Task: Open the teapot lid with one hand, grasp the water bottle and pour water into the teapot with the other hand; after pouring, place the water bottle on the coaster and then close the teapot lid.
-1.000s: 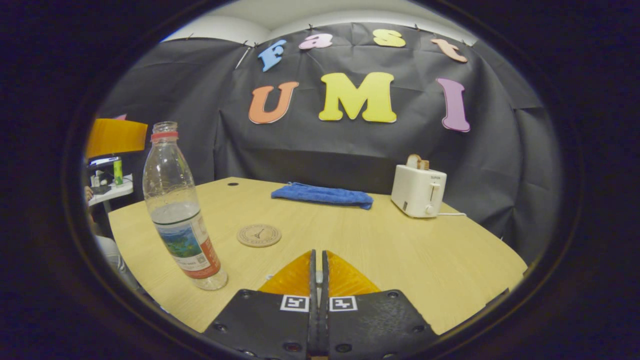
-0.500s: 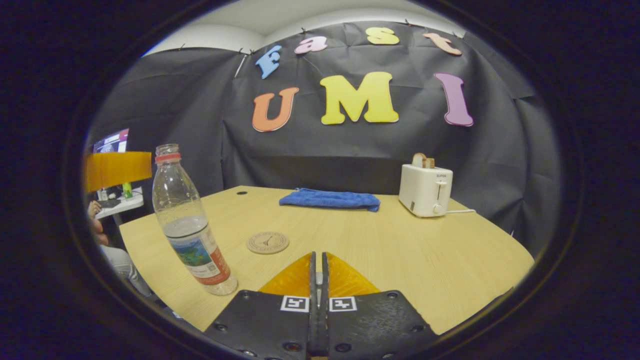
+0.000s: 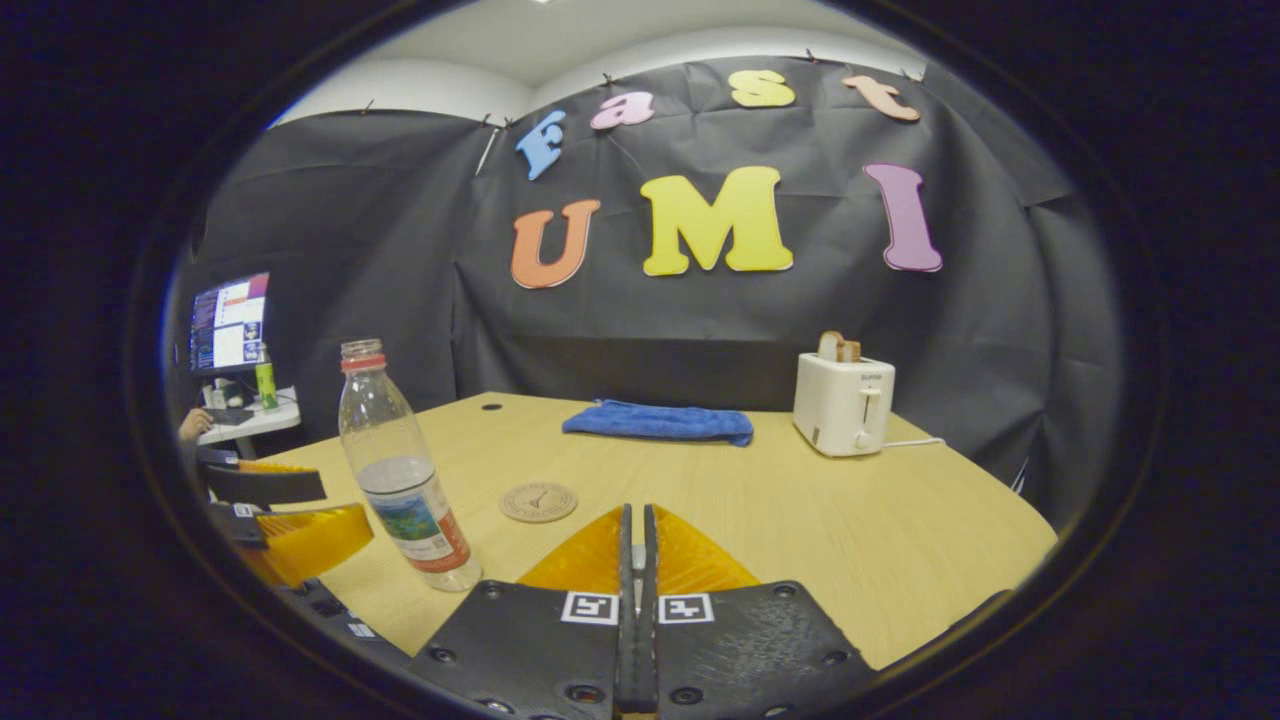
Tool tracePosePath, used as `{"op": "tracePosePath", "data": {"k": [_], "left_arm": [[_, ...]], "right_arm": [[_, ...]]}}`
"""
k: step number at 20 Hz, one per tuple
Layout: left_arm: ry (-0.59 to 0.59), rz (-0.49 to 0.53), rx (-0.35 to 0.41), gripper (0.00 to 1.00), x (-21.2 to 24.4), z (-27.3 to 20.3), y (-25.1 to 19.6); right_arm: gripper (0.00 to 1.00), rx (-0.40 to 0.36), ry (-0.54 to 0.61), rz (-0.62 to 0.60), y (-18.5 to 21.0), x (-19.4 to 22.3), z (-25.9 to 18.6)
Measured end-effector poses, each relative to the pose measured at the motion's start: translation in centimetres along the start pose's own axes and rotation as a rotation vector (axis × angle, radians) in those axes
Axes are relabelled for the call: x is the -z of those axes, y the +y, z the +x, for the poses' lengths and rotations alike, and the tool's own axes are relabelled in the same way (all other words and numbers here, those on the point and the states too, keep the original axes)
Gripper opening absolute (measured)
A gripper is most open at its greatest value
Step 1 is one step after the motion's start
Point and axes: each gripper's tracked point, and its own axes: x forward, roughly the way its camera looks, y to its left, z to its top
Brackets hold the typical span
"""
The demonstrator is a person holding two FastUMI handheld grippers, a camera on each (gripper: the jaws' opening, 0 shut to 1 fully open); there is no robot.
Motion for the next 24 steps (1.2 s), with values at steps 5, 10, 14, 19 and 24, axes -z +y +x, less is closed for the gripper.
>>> {"op": "tracePosePath", "data": {"k": [5,10,14,19,24], "left_arm": [[0.038,-0.012,0.003,0.99,2.0,2.1,-0.3],[0.040,-0.033,0.021,0.99,2.2,4.0,-0.4],[0.048,-0.029,0.015,0.99,2.3,4.7,-0.2],[0.051,-0.024,-0.001,0.83,2.3,5.1,0.2],[0.071,0.072,-0.036,0.76,1.7,4.7,0.9]], "right_arm": [[0.00,0.023,-0.011,-0.003,-1.4,-0.4,-1.0],[0.00,0.038,-0.017,-0.008,-2.4,-0.9,-1.5],[0.00,0.043,-0.019,-0.013,-2.9,-0.9,-1.9],[0.00,0.044,-0.011,-0.013,-3.2,-0.6,-2.1],[0.00,0.047,-0.012,-0.011,-4.1,-0.7,-2.8]]}}
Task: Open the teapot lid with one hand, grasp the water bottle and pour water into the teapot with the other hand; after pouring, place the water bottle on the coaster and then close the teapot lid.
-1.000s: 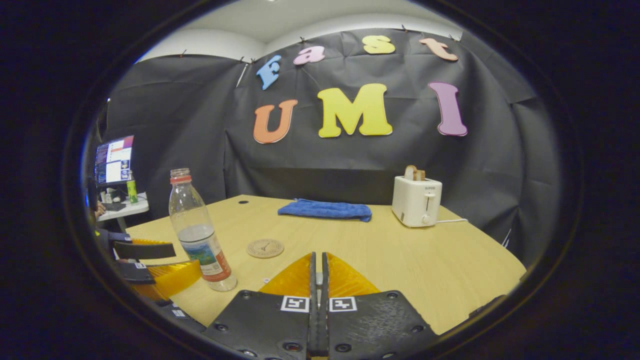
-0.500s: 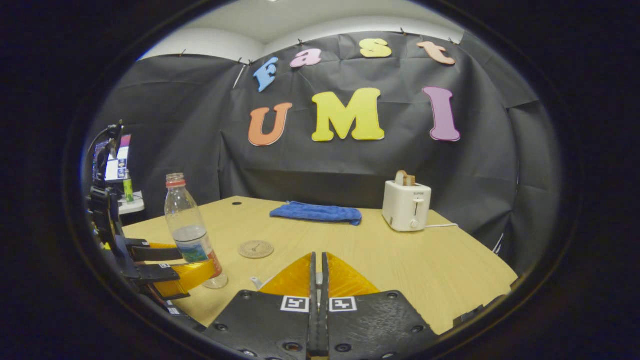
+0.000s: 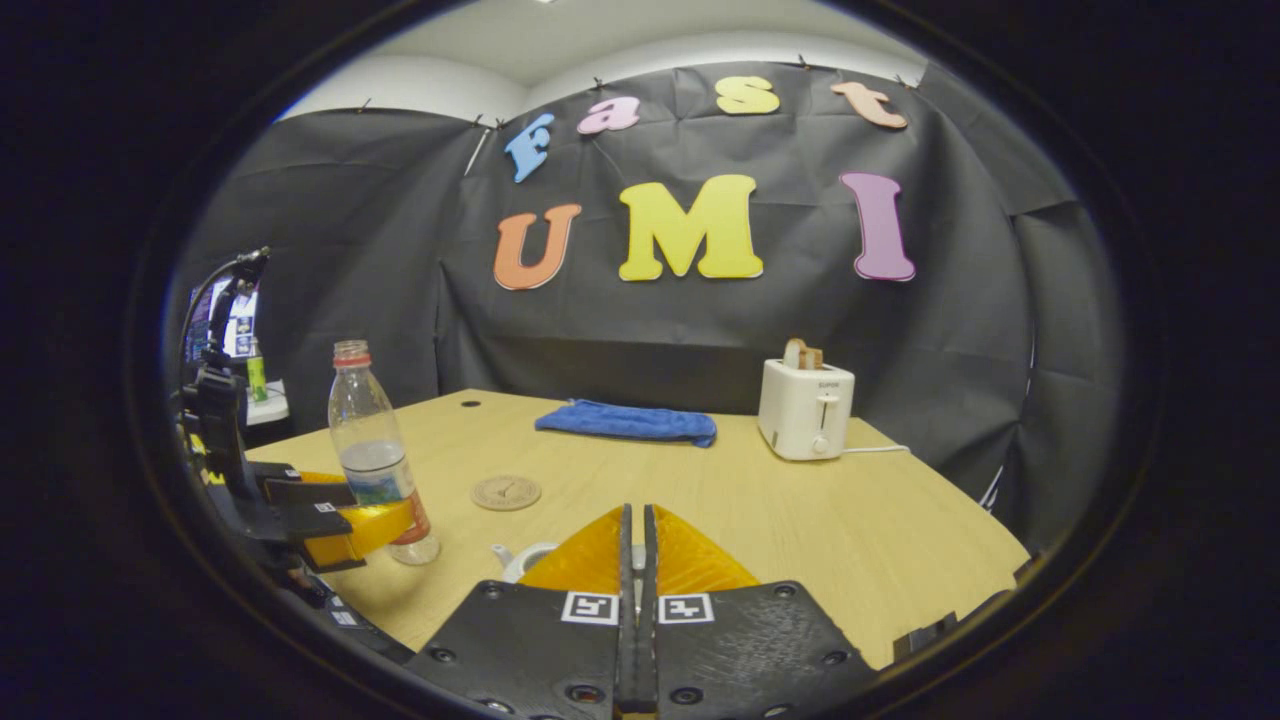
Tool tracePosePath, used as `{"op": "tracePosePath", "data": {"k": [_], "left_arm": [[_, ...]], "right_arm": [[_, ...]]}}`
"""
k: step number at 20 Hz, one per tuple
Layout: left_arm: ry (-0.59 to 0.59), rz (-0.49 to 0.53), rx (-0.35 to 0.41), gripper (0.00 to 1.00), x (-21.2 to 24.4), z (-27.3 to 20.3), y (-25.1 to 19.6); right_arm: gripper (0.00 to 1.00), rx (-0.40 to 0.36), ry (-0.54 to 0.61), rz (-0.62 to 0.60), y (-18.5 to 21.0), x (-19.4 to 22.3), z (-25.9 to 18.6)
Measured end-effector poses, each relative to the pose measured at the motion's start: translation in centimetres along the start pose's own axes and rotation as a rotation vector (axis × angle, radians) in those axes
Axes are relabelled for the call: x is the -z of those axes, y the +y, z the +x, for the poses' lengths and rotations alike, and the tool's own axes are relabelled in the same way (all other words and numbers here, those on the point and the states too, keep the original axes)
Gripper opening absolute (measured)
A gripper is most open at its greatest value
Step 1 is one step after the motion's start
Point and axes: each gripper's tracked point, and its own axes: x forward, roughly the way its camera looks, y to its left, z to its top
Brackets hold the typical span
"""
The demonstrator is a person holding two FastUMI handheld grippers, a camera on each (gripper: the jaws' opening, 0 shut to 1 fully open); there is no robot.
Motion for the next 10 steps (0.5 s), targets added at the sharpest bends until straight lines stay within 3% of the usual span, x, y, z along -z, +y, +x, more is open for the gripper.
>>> {"op": "tracePosePath", "data": {"k": [4,10], "left_arm": [[-0.040,0.170,-0.043,0.75,-1.7,-0.6,0.8],[-0.080,0.591,-0.204,0.73,-3.9,-0.9,4.2]], "right_arm": [[0.00,0.000,-0.001,0.004,-0.9,-0.1,-0.7],[0.00,0.013,-0.007,0.020,-2.7,-0.3,-2.0]]}}
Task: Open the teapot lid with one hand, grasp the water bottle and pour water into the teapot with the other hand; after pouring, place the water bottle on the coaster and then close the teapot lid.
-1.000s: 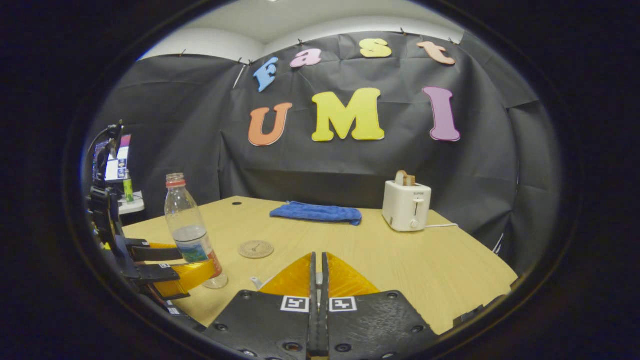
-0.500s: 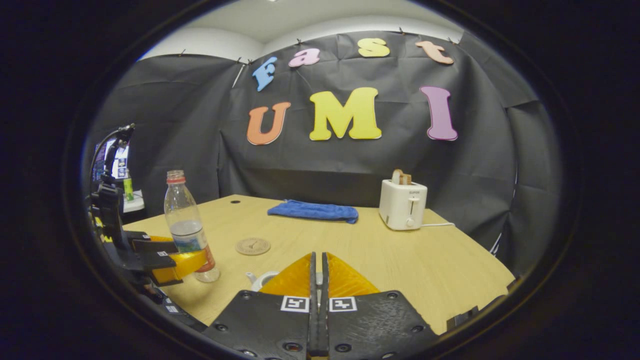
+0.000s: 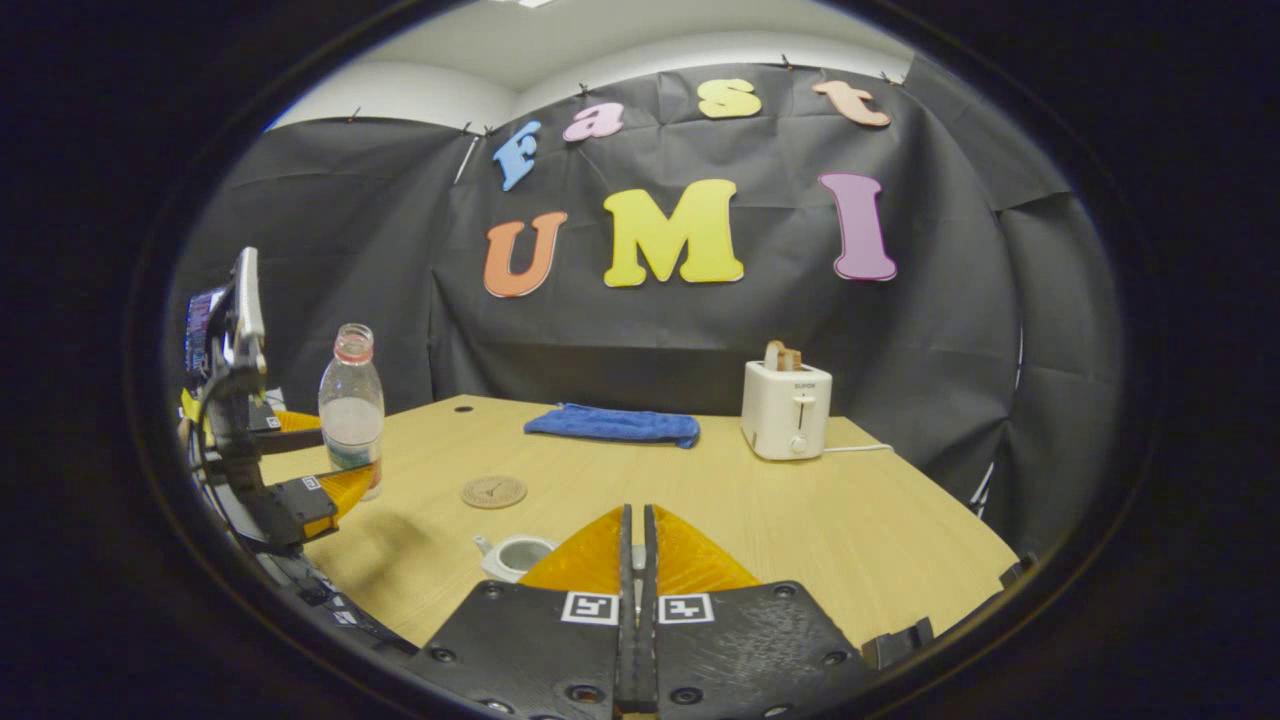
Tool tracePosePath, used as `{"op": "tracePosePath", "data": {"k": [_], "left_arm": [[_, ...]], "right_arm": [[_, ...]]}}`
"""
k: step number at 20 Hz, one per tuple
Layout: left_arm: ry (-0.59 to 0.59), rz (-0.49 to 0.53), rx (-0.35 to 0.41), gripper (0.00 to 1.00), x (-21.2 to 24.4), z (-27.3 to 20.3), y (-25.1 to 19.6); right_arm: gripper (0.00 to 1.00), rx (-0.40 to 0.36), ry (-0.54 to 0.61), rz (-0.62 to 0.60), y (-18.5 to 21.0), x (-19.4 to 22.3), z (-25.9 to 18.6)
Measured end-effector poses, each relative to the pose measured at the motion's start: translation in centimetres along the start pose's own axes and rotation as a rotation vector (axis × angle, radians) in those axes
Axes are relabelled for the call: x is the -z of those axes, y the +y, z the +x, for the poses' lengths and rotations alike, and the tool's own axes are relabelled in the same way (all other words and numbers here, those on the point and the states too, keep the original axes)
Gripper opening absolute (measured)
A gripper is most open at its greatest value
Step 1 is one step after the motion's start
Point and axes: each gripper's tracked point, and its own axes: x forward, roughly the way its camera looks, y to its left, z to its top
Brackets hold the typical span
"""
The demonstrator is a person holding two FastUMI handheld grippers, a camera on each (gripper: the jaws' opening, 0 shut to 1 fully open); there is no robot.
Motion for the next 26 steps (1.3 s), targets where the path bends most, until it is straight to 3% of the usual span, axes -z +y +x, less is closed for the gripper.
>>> {"op": "tracePosePath", "data": {"k": [12,26], "left_arm": [[0.047,0.660,0.005,0.72,0.5,0.9,-2.1],[0.019,1.025,-0.023,0.72,-1.8,0.8,-3.0]], "right_arm": [[0.00,-0.001,0.010,0.006,-1.8,1.5,-1.8],[0.00,0.024,0.018,0.032,-4.2,2.7,-2.8]]}}
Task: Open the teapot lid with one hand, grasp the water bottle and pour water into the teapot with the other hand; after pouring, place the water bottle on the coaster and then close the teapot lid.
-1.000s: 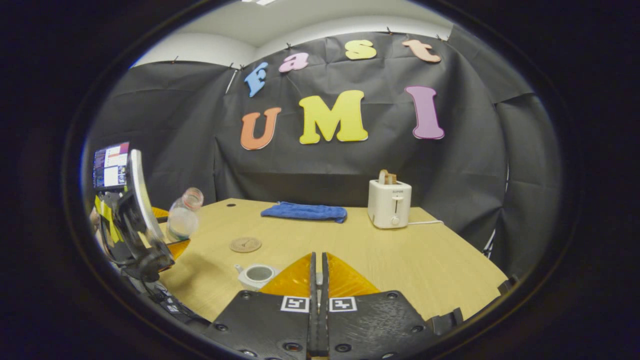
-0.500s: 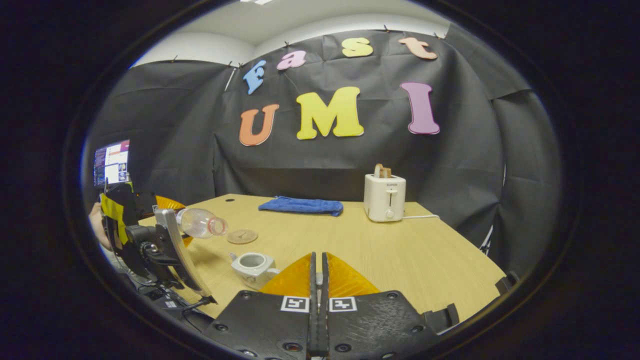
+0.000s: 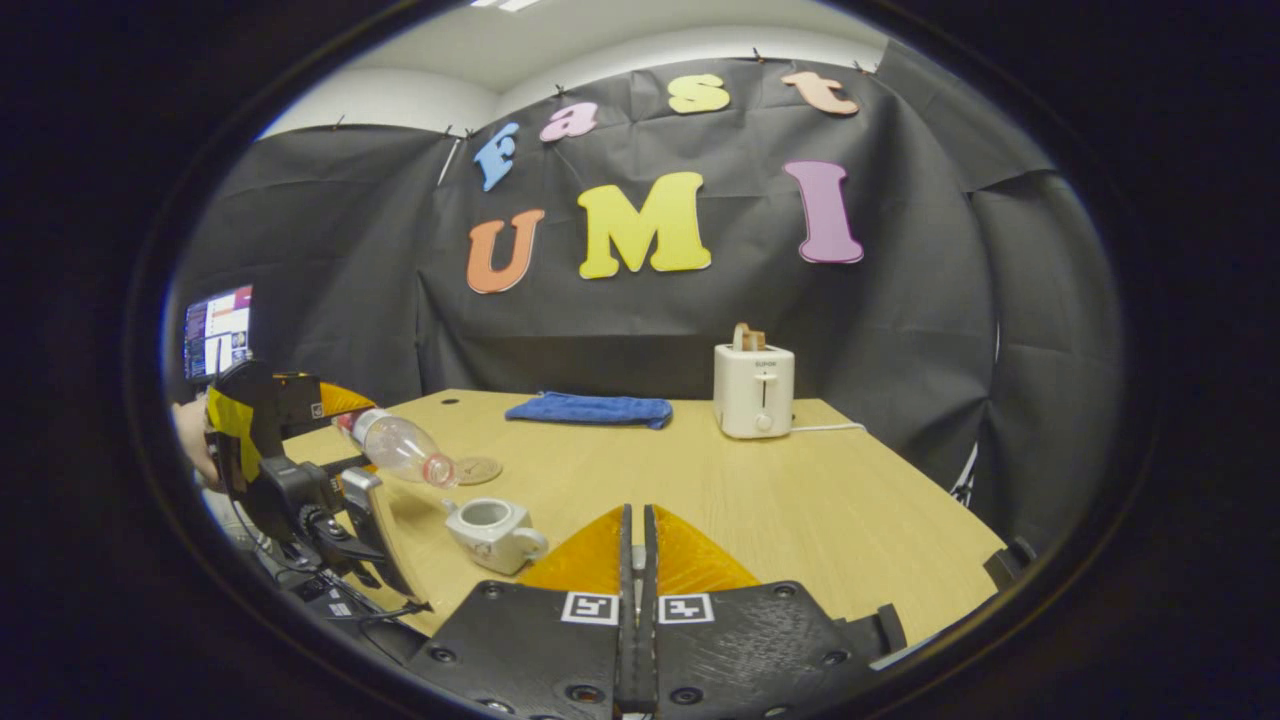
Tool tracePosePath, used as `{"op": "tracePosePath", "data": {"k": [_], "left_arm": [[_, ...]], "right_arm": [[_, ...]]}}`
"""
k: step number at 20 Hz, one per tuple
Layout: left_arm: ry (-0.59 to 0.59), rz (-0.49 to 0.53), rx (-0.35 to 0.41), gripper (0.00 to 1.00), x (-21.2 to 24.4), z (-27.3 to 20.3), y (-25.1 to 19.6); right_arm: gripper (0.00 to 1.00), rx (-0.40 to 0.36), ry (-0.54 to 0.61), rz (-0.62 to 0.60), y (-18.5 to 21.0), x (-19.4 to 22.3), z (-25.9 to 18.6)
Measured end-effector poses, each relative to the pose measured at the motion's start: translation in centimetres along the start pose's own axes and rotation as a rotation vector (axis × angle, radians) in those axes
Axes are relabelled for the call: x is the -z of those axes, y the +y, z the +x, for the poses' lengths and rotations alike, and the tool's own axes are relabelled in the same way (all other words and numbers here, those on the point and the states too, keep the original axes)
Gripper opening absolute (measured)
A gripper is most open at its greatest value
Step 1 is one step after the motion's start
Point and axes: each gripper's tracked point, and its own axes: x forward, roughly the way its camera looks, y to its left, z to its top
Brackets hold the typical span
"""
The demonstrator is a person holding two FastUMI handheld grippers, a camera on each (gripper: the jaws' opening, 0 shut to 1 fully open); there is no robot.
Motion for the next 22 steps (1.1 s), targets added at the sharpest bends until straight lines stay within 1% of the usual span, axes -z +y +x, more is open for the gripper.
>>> {"op": "tracePosePath", "data": {"k": [9,19,20,21,22], "left_arm": [[0.016,0.105,-0.023,0.72,-0.2,0.6,0.8],[0.003,0.225,-0.080,0.72,-1.3,0.3,2.2],[0.002,0.237,-0.086,0.77,-1.3,0.2,2.4],[-0.001,0.246,-0.089,0.72,-1.3,0.3,2.5],[0.001,0.254,-0.092,0.72,-1.3,0.3,2.6]], "right_arm": [[0.00,-0.009,0.003,0.017,-0.3,0.3,0.1],[0.00,-0.006,0.004,0.026,-0.9,0.6,-0.1],[0.00,-0.006,0.003,0.027,-0.9,0.5,0.0],[0.00,-0.006,0.003,0.029,-0.9,0.6,-0.1],[0.00,-0.007,0.003,0.031,-0.9,0.6,-0.1]]}}
